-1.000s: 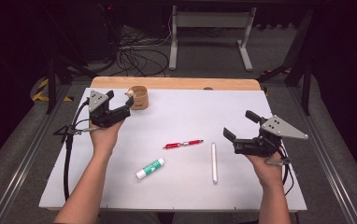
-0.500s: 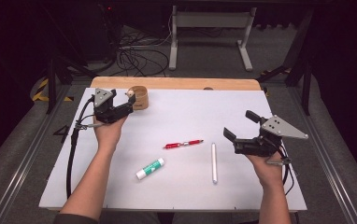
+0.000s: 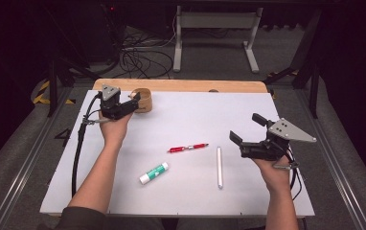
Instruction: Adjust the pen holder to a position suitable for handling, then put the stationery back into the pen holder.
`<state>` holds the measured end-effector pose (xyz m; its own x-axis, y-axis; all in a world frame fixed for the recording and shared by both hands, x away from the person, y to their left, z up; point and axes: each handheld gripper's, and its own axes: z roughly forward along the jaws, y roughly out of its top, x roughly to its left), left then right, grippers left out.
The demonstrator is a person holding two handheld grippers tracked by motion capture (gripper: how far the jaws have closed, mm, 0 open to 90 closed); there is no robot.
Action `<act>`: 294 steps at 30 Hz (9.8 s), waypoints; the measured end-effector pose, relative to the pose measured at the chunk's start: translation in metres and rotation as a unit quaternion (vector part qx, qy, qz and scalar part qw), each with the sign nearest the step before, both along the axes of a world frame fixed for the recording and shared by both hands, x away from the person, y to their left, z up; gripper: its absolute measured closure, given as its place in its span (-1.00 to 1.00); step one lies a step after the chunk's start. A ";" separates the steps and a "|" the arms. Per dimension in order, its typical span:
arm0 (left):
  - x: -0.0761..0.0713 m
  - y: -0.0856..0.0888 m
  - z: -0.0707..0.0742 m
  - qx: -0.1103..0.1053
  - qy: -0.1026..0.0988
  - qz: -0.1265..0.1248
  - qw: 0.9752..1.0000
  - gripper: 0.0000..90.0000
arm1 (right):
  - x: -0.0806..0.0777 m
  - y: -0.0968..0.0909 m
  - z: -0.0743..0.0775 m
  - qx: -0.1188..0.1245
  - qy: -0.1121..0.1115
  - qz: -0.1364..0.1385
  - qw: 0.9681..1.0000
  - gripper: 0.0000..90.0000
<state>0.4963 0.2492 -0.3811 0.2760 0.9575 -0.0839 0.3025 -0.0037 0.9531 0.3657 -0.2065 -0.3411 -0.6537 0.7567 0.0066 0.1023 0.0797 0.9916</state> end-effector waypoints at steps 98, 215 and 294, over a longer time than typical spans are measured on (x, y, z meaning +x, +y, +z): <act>0.043 -0.022 -0.043 -0.085 0.103 0.122 0.984 0.30 | 0.006 0.012 -0.007 -0.009 0.013 0.016 1.000 -0.98; -0.108 -0.006 -0.011 0.007 0.042 -0.194 0.980 -0.38 | 0.009 0.028 -0.011 -0.030 0.017 0.036 0.999 -0.98; -0.177 -0.019 -0.042 0.158 0.125 -0.267 0.942 -0.59 | 0.005 0.025 -0.007 -0.030 0.008 0.034 0.999 -1.00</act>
<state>0.3196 0.2303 -0.4234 0.7354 0.6754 0.0554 0.3917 -0.4904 0.7785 0.3703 -0.1813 -0.3483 -0.7039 0.7098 -0.0268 0.1108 0.1469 0.9829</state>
